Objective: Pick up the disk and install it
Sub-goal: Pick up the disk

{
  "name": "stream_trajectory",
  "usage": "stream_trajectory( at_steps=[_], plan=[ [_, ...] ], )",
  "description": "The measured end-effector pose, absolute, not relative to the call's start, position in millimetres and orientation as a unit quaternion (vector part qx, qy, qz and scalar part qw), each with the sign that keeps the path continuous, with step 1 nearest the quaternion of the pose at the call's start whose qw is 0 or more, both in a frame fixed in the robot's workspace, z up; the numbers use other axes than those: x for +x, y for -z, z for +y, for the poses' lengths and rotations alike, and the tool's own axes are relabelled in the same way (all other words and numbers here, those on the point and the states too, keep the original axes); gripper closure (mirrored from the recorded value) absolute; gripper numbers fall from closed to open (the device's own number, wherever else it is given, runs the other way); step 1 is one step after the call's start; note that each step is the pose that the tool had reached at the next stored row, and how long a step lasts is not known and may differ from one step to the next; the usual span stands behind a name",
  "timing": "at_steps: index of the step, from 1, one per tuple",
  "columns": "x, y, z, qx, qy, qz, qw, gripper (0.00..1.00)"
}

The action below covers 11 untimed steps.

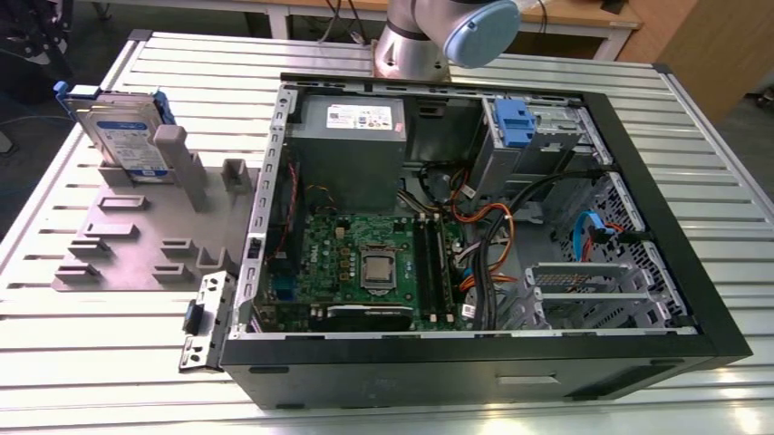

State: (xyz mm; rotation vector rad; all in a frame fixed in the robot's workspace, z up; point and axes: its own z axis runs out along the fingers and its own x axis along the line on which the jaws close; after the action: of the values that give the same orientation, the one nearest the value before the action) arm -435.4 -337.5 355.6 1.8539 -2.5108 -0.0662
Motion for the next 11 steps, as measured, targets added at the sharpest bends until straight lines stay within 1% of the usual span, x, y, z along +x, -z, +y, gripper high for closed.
stream_trajectory(
  at_steps=[9,11],
  plan=[
    [-435.3,-354.7,-337.2,0.602,0.021,-0.798,0.01,0.89],
    [-435.4,-353.7,-337.2,0.608,0.019,-0.794,0.008,0.89]
  ],
)
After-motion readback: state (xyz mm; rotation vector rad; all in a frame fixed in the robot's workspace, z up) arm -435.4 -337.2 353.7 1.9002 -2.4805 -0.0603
